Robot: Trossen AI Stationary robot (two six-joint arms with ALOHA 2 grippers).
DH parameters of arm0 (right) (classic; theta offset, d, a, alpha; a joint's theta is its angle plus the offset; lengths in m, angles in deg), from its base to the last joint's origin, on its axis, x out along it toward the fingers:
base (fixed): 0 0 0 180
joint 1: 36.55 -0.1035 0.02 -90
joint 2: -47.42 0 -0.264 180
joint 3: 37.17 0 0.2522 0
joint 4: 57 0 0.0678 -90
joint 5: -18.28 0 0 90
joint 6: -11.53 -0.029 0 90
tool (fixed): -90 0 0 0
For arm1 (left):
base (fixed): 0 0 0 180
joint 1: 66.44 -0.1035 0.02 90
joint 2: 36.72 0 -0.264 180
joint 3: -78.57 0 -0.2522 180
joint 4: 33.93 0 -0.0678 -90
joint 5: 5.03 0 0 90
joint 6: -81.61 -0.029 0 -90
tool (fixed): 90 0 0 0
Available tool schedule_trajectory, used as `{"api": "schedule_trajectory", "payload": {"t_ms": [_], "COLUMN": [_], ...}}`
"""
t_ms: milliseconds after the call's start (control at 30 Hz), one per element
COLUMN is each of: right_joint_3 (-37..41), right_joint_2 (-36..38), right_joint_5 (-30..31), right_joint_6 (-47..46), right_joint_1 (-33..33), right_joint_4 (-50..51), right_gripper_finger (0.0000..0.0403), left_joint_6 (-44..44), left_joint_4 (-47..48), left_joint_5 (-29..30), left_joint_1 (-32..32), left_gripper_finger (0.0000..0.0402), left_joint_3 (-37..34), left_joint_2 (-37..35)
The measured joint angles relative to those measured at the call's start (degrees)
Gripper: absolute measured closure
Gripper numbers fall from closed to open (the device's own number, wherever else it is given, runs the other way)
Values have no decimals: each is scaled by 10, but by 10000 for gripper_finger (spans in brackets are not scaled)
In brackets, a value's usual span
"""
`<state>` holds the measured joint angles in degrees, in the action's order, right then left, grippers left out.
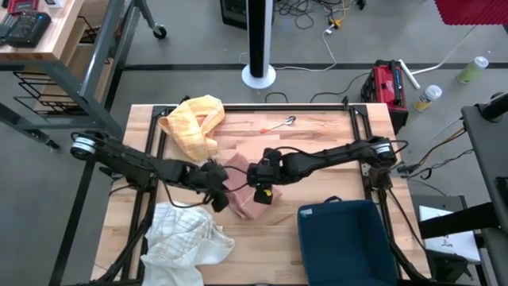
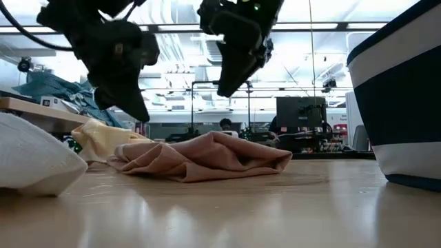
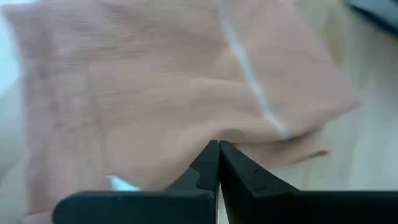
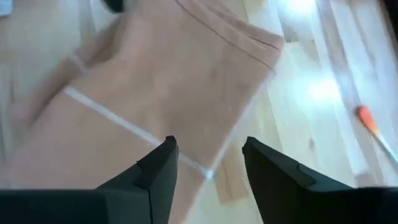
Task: Fold towel
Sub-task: Fold the brown towel
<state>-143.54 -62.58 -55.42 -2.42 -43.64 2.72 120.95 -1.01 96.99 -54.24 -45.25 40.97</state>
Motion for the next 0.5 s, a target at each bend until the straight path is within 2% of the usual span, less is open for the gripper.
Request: {"api": "schedule_trajectory", "payload": {"t_ms": [67, 167, 267, 400, 500], "right_joint_3": [32, 80, 119, 154, 161], "right_joint_2": [5, 5, 5, 15, 19], "right_joint_5": [-9, -67, -130, -143, -151], "right_joint_6": [-9, -9, 46, 108, 141], "right_joint_1": [-2, -2, -5, -13, -24], "right_joint_4": [-19, -65, -103, -145, -172], "right_gripper_finger": [236, 245, 253, 262, 268], "left_joint_6": [1, 3, -10, -145, -281], "left_joint_4": [3, 10, 4, 14, 53], "left_joint_5": [17, 36, 45, -3, -9], "left_joint_1": [0, -1, 0, 11, 17], "left_gripper_finger": [401, 401, 401, 401, 401], "left_joint_3": [-9, -28, -38, -35, -28], "left_joint_2": [3, 8, 10, -2, -10]}}
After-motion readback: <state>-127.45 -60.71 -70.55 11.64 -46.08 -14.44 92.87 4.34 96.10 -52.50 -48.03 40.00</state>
